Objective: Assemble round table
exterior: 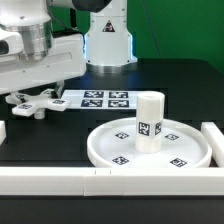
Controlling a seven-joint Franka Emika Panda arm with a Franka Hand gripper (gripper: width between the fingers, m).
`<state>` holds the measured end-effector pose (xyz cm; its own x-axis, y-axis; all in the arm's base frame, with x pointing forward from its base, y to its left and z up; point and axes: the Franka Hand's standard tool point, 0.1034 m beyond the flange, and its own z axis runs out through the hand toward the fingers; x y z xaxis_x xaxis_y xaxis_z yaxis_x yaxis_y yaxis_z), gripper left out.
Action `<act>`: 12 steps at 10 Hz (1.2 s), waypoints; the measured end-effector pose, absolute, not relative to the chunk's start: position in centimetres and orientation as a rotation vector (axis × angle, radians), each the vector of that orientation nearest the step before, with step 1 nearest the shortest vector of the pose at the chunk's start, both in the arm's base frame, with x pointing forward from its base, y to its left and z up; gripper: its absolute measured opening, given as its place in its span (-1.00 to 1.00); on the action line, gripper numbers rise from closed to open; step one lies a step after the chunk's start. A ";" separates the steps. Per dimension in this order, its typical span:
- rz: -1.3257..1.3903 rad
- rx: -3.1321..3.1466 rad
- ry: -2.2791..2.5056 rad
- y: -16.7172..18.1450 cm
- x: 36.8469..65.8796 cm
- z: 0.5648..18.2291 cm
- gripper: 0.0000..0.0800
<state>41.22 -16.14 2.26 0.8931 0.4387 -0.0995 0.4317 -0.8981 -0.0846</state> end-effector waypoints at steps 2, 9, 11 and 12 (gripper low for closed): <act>0.179 -2.996 -0.695 -16.2 41.2 2.2 0.12; 0.244 -3.001 -0.397 -7.1 46.0 9.2 0.12; 0.241 -3.011 -0.333 -4.0 50.1 12.7 0.12; 0.253 -3.018 -0.254 -2.7 51.7 14.1 0.12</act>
Offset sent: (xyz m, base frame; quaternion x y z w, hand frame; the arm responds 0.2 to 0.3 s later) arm 0.0039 -0.0046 0.0035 0.0068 -0.0019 -0.0161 0.9998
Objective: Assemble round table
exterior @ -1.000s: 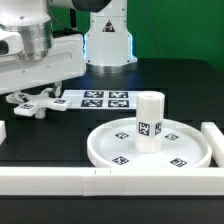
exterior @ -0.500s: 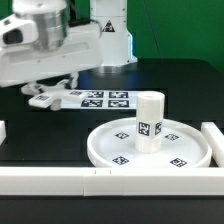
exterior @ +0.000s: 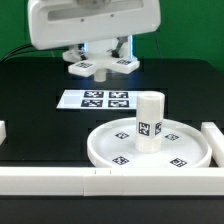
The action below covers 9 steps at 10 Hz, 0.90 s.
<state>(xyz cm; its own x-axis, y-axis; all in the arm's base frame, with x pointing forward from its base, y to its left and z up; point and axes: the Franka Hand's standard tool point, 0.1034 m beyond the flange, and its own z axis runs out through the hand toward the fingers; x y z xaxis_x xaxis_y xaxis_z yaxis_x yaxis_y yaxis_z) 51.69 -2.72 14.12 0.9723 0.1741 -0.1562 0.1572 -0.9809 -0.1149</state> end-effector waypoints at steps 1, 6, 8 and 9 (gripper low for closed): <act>0.267 -3.033 -0.089 -1.4 53.9 15.3 0.12; 0.257 -3.046 -0.008 0.3 58.5 16.0 0.13; 0.203 -3.062 0.044 1.3 57.8 15.8 0.13; 0.191 -3.069 0.057 3.0 57.1 15.8 0.13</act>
Offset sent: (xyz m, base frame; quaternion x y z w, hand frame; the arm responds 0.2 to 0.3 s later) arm 0.0000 0.0000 0.0000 0.0000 0.0000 0.0000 1.0000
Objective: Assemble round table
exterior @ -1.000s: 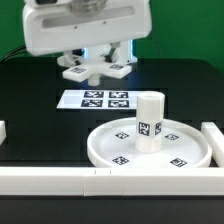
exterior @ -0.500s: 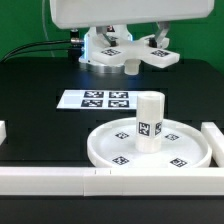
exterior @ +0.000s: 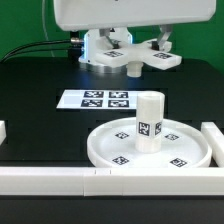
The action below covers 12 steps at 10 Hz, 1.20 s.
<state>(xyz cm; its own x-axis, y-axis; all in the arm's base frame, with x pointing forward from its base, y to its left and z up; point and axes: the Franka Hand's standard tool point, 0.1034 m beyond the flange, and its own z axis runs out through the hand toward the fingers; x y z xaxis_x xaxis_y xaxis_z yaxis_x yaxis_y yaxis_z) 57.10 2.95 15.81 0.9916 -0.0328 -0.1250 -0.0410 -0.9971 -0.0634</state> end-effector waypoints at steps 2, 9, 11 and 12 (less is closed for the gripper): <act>0.205 -3.067 0.044 3.7 56.9 15.2 0.13; 0.202 -3.073 0.038 3.7 57.0 13.1 0.13; 0.210 -3.073 0.038 3.7 56.8 12.9 0.13; 0.215 -3.073 0.037 3.8 56.7 12.7 0.13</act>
Offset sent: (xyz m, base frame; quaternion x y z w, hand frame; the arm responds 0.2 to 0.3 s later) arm 0.0009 0.0024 -0.0078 0.0017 0.0195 -0.0014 0.9998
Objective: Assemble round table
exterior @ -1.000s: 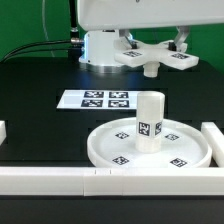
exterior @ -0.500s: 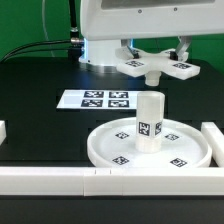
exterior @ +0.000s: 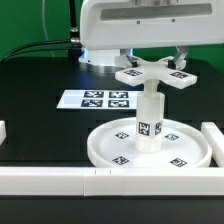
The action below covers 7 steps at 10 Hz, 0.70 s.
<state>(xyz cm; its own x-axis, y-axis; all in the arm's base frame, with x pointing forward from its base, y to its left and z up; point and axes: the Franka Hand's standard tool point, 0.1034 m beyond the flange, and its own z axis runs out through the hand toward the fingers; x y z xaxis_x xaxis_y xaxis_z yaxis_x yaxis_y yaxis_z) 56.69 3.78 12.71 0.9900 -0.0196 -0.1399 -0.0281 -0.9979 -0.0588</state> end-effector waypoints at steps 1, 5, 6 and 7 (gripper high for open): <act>0.220 -3.073 0.037 3.8 56.6 12.5 0.13; 0.229 -3.074 0.035 3.8 56.5 12.2 0.13; 0.220 -3.075 0.033 3.9 56.6 12.0 0.13; 0.212 -3.076 0.030 4.0 56.7 11.8 0.13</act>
Offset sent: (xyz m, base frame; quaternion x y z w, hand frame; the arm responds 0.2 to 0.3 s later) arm 0.0028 -0.0021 -0.0032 -0.0079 0.0095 -0.0130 0.9998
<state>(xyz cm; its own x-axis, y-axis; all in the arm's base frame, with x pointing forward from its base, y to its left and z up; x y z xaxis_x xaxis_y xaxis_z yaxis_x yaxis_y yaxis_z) 56.72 3.99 11.77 0.9904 -0.0156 -0.1374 -0.0236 -0.9981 -0.0563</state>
